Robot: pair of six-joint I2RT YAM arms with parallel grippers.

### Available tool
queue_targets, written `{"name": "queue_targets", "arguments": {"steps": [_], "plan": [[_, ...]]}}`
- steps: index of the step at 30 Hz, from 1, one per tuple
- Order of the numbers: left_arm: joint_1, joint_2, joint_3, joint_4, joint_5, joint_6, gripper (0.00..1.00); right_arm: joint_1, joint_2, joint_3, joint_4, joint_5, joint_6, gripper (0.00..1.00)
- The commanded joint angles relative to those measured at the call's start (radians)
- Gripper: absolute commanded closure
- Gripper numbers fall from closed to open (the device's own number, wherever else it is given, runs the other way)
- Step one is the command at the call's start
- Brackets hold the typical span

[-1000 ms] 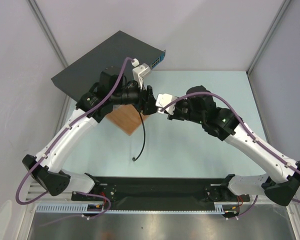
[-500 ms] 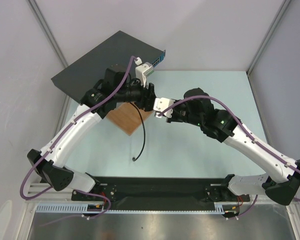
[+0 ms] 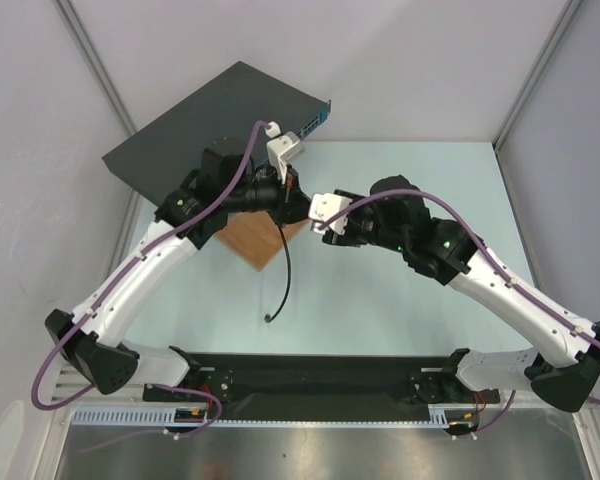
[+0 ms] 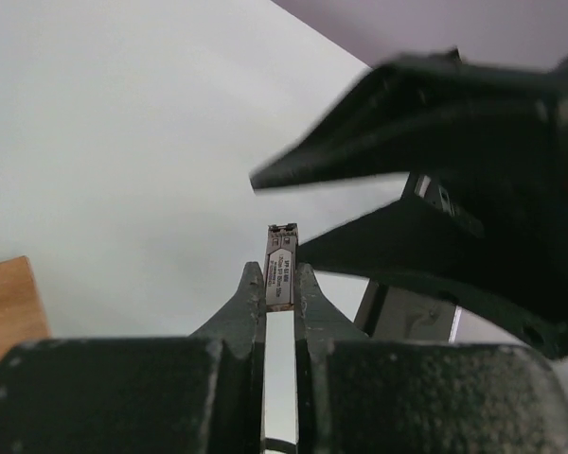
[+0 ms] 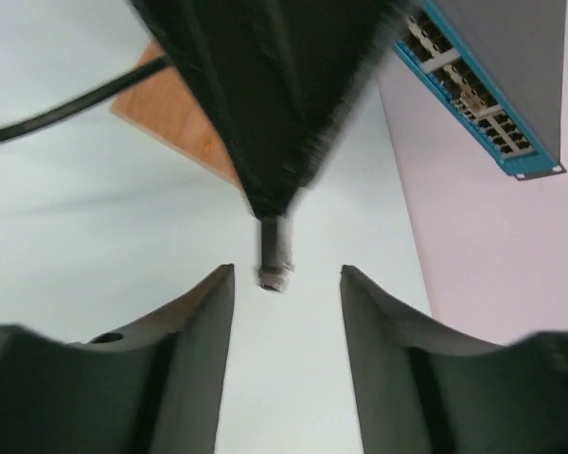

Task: Insert the plug into the switch port

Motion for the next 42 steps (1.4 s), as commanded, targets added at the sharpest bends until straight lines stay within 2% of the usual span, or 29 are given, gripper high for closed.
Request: {"name": "queue_targets", "arguments": {"steps": [1, 3, 4, 6, 8, 13, 15, 20, 25, 32, 42], "plan": [[0.002, -0.089, -0.064, 0.123, 0.05, 0.066, 1.0, -0.057, -0.037, 0.026, -0.012, -0.066, 0.049, 0.45], [0.011, -0.151, -0.115, 0.17, 0.053, 0.112, 1.0, -0.12, -0.045, 0.031, -0.031, -0.192, 0.112, 0.32], [0.015, -0.173, -0.168, 0.218, 0.079, 0.118, 1.0, -0.199, -0.053, 0.034, -0.045, -0.244, 0.14, 0.29], [0.015, -0.211, -0.213, 0.253, 0.104, 0.205, 1.0, -0.279, -0.056, 0.046, -0.057, -0.433, 0.213, 0.24], [0.017, -0.259, -0.262, 0.288, 0.133, 0.25, 1.0, -0.364, -0.057, 0.06, -0.086, -0.61, 0.242, 0.24], [0.017, -0.3, -0.301, 0.315, 0.198, 0.382, 1.0, -0.35, -0.053, 0.094, -0.218, -0.827, 0.187, 0.23], [0.015, -0.319, -0.322, 0.349, 0.208, 0.403, 1.0, -0.309, -0.048, 0.101, -0.247, -0.849, 0.175, 0.2], [0.011, -0.388, -0.427, 0.464, 0.262, 0.449, 1.0, -0.286, -0.063, 0.089, -0.132, -0.861, 0.284, 0.21], [0.006, -0.399, -0.43, 0.48, 0.28, 0.443, 1.0, -0.268, -0.057, 0.088, -0.08, -0.86, 0.295, 0.3], [-0.002, -0.402, -0.434, 0.523, 0.297, 0.408, 1.0, -0.252, -0.024, 0.092, 0.016, -0.848, 0.354, 0.35], [-0.006, -0.408, -0.445, 0.55, 0.293, 0.374, 1.0, -0.235, -0.005, 0.109, 0.038, -0.843, 0.345, 0.55]]}}
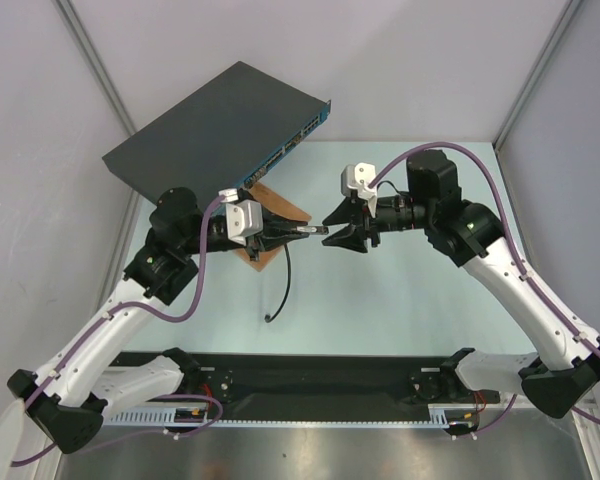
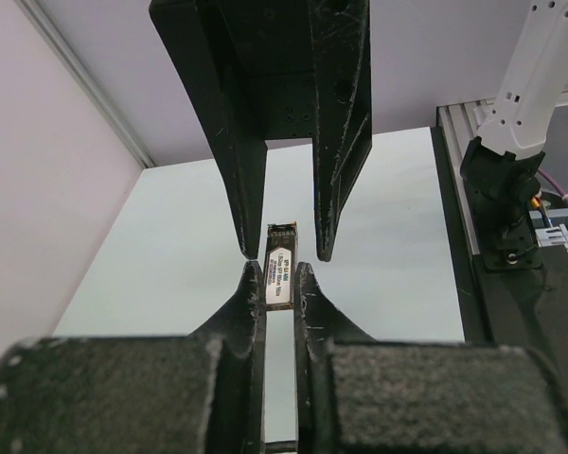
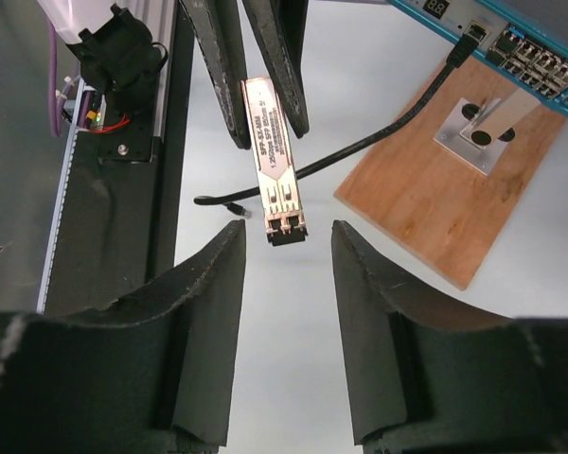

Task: Insert the plug into the switch port

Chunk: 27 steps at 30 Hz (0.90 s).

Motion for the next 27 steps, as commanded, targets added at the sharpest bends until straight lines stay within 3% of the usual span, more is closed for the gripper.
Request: {"name": "queue_targets", "arguments": {"steps": [1, 8, 13, 16, 17, 20, 22, 23, 24, 25, 27], "plan": [[-0.006, -0.023, -0.006, 0.059, 0.036, -0.006, 1.0, 0.01, 0.003, 0.05, 0.044, -0.013, 0.01, 0.55], [-0.006, -0.022, -0.01, 0.068, 0.026, -0.014, 1.0, 0.02, 0.011, 0.07, 0.045, -0.009, 0.01, 0.61], [-0.006, -0.025, -0.012, 0.091, 0.02, -0.019, 1.0, 0.022, 0.014, 0.064, 0.038, 0.01, 0.007, 0.75], [-0.006, -0.026, -0.012, 0.094, 0.018, -0.025, 1.0, 0.023, 0.019, 0.064, 0.041, 0.034, 0.02, 0.63], [-0.006, -0.026, -0.01, 0.094, 0.017, -0.025, 1.0, 0.023, 0.017, 0.066, 0.041, 0.037, 0.021, 0.63], [-0.006, -0.028, -0.012, 0.091, 0.015, -0.023, 1.0, 0.023, 0.017, 0.069, 0.045, 0.031, 0.029, 0.75], [-0.006, -0.03, -0.01, 0.087, 0.009, -0.022, 1.0, 0.022, 0.015, 0.067, 0.057, 0.034, 0.047, 0.96], [-0.006, -0.031, -0.009, 0.077, -0.011, -0.022, 0.93, 0.02, 0.014, 0.067, 0.064, 0.042, 0.058, 1.0], [-0.006, -0.033, -0.003, 0.079, -0.025, -0.029, 0.8, 0.014, 0.015, 0.066, 0.08, 0.063, 0.073, 1.0], [-0.006, -0.034, 0.002, 0.083, -0.06, -0.08, 0.43, 0.008, 0.019, 0.067, 0.09, 0.08, 0.113, 1.0], [-0.006, -0.028, 0.046, 0.074, -0.141, -0.161, 0.19, -0.028, 0.035, 0.069, 0.114, 0.126, 0.147, 1.0]]}}
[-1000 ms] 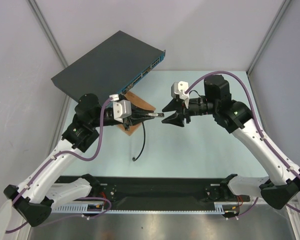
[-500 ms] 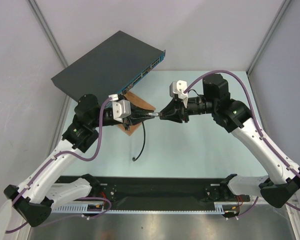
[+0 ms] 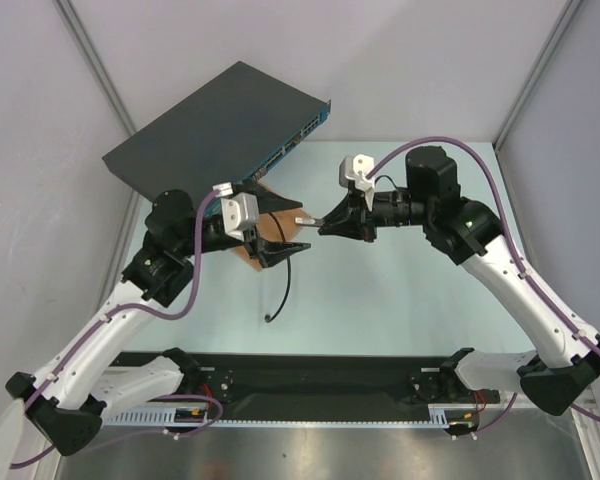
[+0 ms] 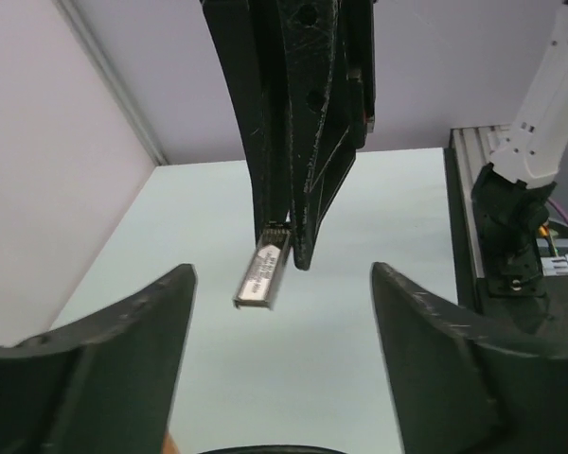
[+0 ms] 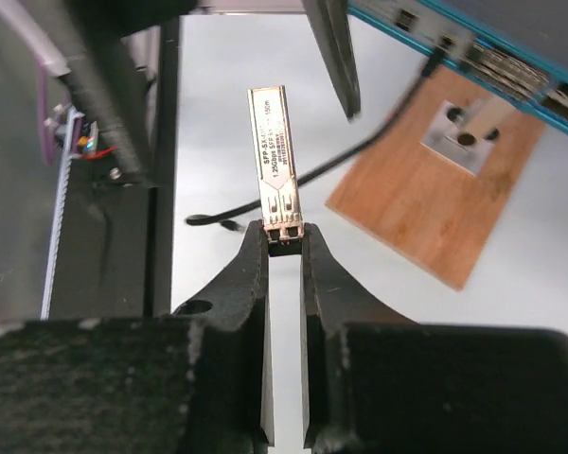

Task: Insert the plug into the switch port

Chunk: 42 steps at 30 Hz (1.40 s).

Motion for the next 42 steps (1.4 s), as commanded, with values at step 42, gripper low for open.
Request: {"name": "queue_targets", "arguments": {"steps": [42], "plan": [[1.147, -0.164, -0.343, 0.129, 0.033, -1.192, 0.06, 0.04, 0.544, 0.498, -0.103, 0.635, 0.189, 1.0]]}}
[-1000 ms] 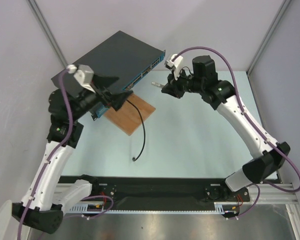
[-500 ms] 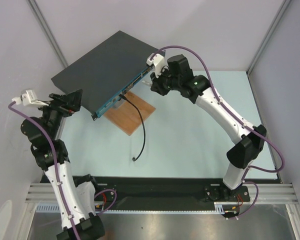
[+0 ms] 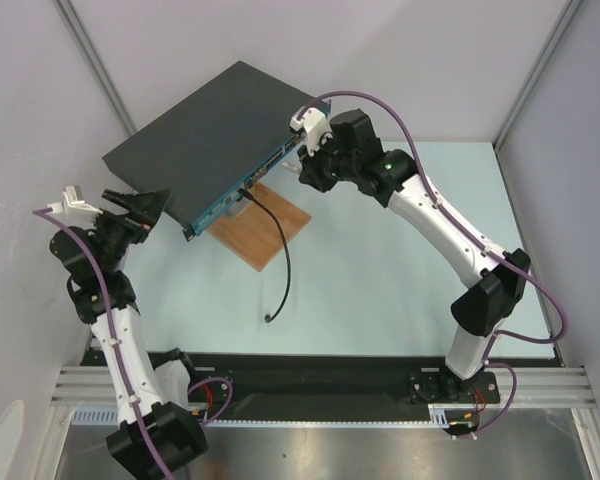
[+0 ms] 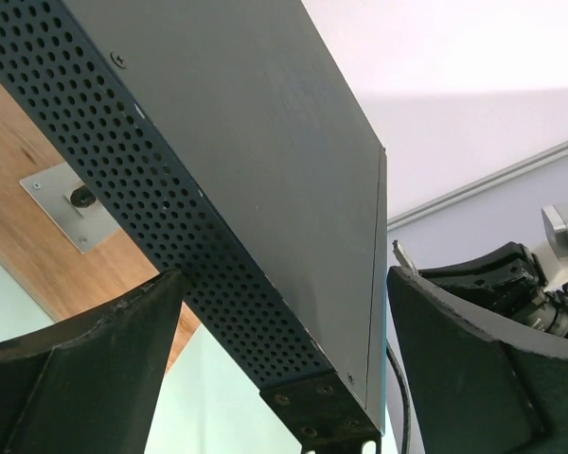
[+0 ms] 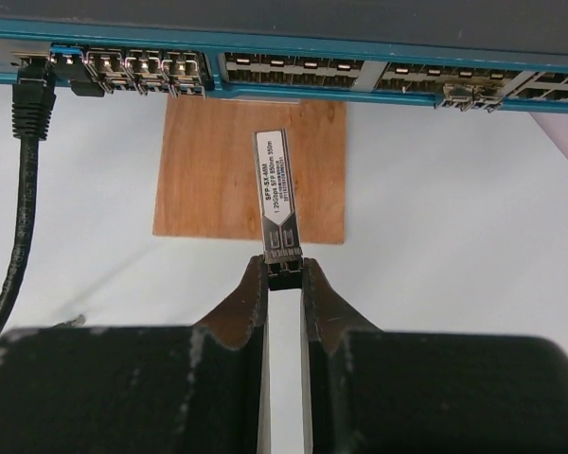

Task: Insert the plug into the switch port

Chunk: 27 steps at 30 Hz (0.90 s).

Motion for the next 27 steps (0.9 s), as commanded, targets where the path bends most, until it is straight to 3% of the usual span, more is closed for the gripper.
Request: {"name": "queue_targets", "arguments": {"steps": [1, 11, 14, 16, 19, 23, 27], "plan": [[0.002, 0.017, -0.024, 0.088, 0.078, -0.065, 0.07, 0.001, 0.015, 0.056, -0.002, 0.011, 0.056, 1.0], [0.025, 0.027, -0.041, 0.128, 0.098, -0.083, 0.13, 0.032, 0.032, 0.108, -0.009, 0.074, 0.042, 1.0], [0.028, 0.027, 0.009, 0.038, 0.065, 0.016, 0.13, 0.034, 0.034, 0.108, -0.011, 0.073, 0.042, 1.0], [0.028, 0.04, 0.057, -0.128, 0.022, 0.109, 0.12, 0.034, 0.037, 0.113, -0.011, 0.074, 0.042, 1.0], [0.028, 0.05, 0.069, -0.22, -0.017, 0.144, 0.12, 0.034, 0.044, 0.126, -0.011, 0.077, 0.042, 1.0], [0.028, 0.047, 0.074, -0.219, -0.014, 0.139, 0.12, 0.034, 0.051, 0.134, -0.011, 0.08, 0.04, 1.0], [0.028, 0.049, 0.001, -0.043, 0.02, 0.003, 0.13, 0.034, 0.06, 0.14, -0.012, 0.071, 0.046, 1.0]]}}
